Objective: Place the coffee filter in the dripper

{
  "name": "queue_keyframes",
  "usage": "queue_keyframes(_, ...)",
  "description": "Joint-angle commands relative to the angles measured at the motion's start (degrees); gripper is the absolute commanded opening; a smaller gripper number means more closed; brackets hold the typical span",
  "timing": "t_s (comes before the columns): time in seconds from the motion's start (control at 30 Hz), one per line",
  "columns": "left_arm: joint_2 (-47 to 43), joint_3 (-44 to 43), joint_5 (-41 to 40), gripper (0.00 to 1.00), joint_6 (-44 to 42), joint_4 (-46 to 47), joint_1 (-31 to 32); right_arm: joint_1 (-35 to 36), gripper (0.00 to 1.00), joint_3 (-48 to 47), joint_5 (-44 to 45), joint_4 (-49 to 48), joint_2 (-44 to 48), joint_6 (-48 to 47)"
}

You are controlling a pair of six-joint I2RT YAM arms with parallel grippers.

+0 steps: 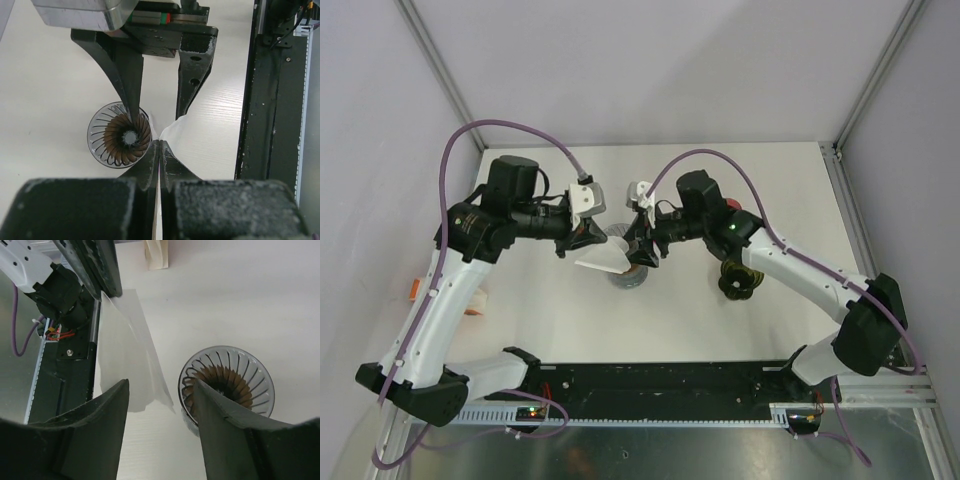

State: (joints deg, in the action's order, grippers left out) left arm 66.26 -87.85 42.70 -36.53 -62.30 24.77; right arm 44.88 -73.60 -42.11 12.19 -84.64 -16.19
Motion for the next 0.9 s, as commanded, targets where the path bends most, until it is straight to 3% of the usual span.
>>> queue_keyframes(0.0,-0.19,-0.27,2.32,0.0,-1.2,-0.07,1.0,0.94,0.56,0.02,-3.7,-5.39,-0.65,1.63)
queue_keyframes(0.1,0.02,-0.48,2.88,0.0,-1.45,-0.01,1.08,1.49,0.43,0.04,-5.26,-6.5,-0.89,2.03)
queue_keyframes(0.27,0.2,-1.08,2.69,0.0,-1.55,0.03,1.15,1.68,0.08,0.08,-4.57,-5.6,-0.68,1.97)
queue_keyframes(0.4,0.06,-1.8,-0.67,0.02,-0.62,0.32,1.16,0.07,0.0,0.04,3.33,-5.06,0.14,6.88)
queue_keyframes(0.5,0.2,-2.43,-5.69,0.23,2.69,2.97,1.18,-2.11,0.0,-0.05,7.55,-5.14,1.75,13.74)
queue_keyframes(0.6,0.02,-2.9,-13.5,0.59,7.85,7.72,1.16,-2.22,0.0,-1.15,16.05,-2.32,3.89,19.27)
queue_keyframes(0.67,-0.1,-3.34,-20.32,0.76,12.18,11.26,1.2,-2.18,0.0,-3.14,24.52,1.88,4.47,23.22)
queue_keyframes(0.77,0.03,-3.56,-31.44,0.91,19.22,16.03,1.16,-1.75,0.0,-7.46,37.91,10.33,3.63,30.6)
queue_keyframes(0.87,0.7,-2.87,-35.19,0.94,24.08,17.75,1.24,-0.85,0.0,-10.54,45.71,14.26,2.18,39.0)
